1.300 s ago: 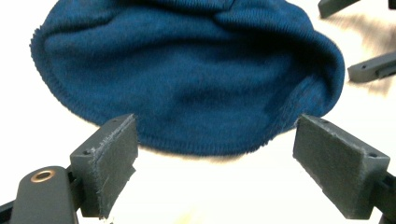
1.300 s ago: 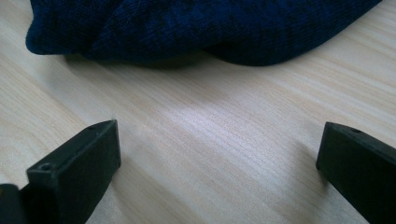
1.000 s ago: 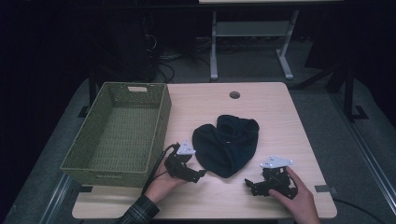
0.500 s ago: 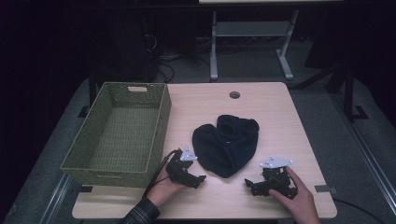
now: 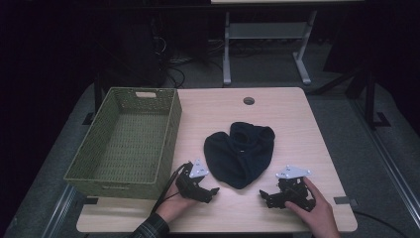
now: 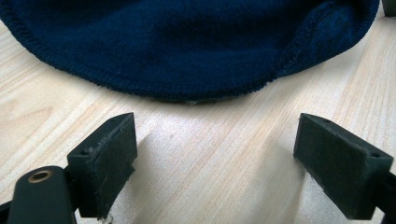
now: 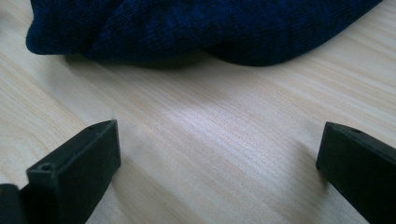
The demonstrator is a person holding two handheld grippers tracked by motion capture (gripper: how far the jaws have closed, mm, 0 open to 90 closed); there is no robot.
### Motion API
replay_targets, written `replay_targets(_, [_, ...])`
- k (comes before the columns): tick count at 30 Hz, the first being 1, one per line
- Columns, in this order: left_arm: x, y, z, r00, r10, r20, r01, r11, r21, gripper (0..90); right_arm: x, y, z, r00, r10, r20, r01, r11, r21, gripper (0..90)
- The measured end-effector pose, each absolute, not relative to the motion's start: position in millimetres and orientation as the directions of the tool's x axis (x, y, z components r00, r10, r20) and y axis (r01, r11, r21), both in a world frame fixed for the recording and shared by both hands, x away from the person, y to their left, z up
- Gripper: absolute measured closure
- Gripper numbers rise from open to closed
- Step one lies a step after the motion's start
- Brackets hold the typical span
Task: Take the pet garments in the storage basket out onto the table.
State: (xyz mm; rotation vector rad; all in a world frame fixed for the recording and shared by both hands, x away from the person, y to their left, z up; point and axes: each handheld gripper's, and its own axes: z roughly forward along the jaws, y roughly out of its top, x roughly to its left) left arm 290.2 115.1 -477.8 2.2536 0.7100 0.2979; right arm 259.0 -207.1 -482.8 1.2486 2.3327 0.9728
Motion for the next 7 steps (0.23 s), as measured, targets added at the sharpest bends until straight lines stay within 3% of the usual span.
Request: replay_targets(7, [289.1, 115.2, -477.9, 0.814, 0.581, -0.002, 0.406, -0.566, 0.717, 12.9, 259.0, -207.1, -482.8, -0.566, 0.824, 0.035, 0.605, 0.386, 0.697, 0.0])
